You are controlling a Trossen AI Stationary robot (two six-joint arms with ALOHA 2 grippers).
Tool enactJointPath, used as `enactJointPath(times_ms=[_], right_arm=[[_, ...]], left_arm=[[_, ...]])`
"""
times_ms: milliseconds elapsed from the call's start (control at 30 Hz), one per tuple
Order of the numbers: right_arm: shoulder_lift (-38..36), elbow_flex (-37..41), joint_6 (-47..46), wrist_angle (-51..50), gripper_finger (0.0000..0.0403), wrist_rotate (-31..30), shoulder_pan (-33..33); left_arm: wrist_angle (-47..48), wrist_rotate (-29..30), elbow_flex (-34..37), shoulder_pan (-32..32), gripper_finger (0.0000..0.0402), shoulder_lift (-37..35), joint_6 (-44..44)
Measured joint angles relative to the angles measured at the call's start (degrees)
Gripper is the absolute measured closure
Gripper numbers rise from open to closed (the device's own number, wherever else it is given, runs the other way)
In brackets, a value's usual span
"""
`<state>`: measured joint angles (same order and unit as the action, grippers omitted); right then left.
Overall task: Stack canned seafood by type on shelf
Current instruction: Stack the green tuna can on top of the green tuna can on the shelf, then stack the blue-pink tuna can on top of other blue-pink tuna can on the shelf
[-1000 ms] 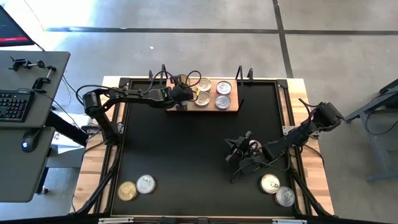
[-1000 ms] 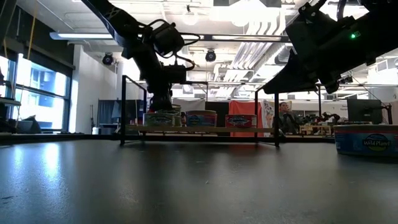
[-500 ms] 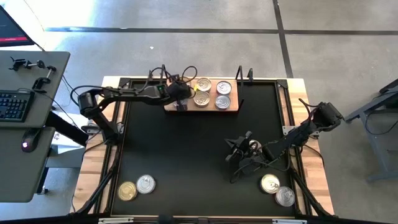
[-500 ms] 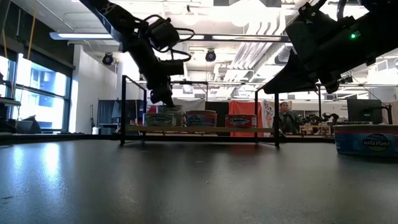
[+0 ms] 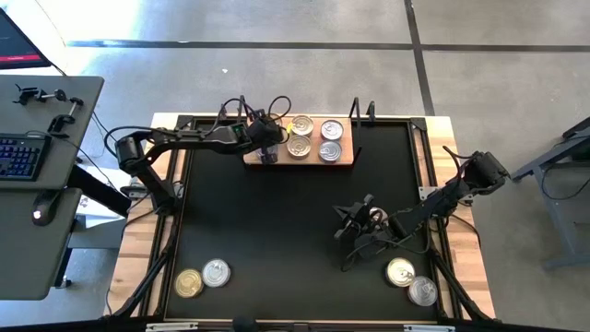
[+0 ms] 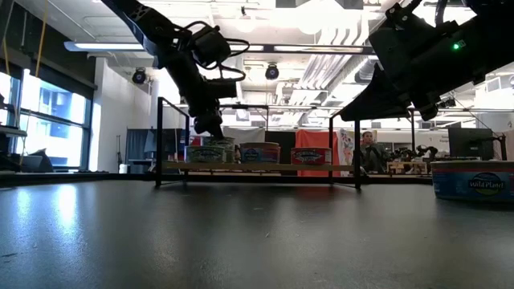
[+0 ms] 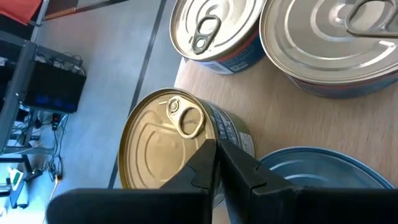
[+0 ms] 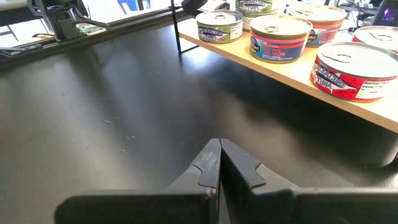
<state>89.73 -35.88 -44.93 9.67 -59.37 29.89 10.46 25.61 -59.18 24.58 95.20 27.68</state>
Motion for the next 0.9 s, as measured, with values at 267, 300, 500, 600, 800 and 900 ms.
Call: enactJointPath(times_ms=[267, 300, 500, 600, 800, 900], right_arm=[[0.0, 0.0, 0.0, 0.0, 0.0402, 0.0, 0.0], [0.0, 0.0, 0.0, 0.0, 0.0402, 0.0, 0.0], [0.0, 0.0, 0.0, 0.0, 0.0402, 0.0, 0.0], [0.0, 0.0, 0.0, 0.0, 0.0402, 0.0, 0.0], [0.0, 0.0, -0.1, 0.1, 0.0402, 0.0, 0.0], [0.0, 0.0, 0.0, 0.4, 0.0402, 0.0, 0.0]], left_arm=[[0.3, 0.5, -0.1, -0.3, 0.0342, -1.2, 0.0], [0.3, 0.6, -0.1, -0.6, 0.0339, -1.7, 0.0], [2.4, 0.7, -0.1, -3.4, 0.0336, -6.8, -3.6], [6.7, 0.8, -0.1, -6.2, 0.0342, -9.9, -7.8], [18.6, 0.9, 0.0, -16.6, 0.037, -16.8, -16.9], [22.0, 0.8, 1.2, -24.7, 0.0387, -19.9, -21.7]])
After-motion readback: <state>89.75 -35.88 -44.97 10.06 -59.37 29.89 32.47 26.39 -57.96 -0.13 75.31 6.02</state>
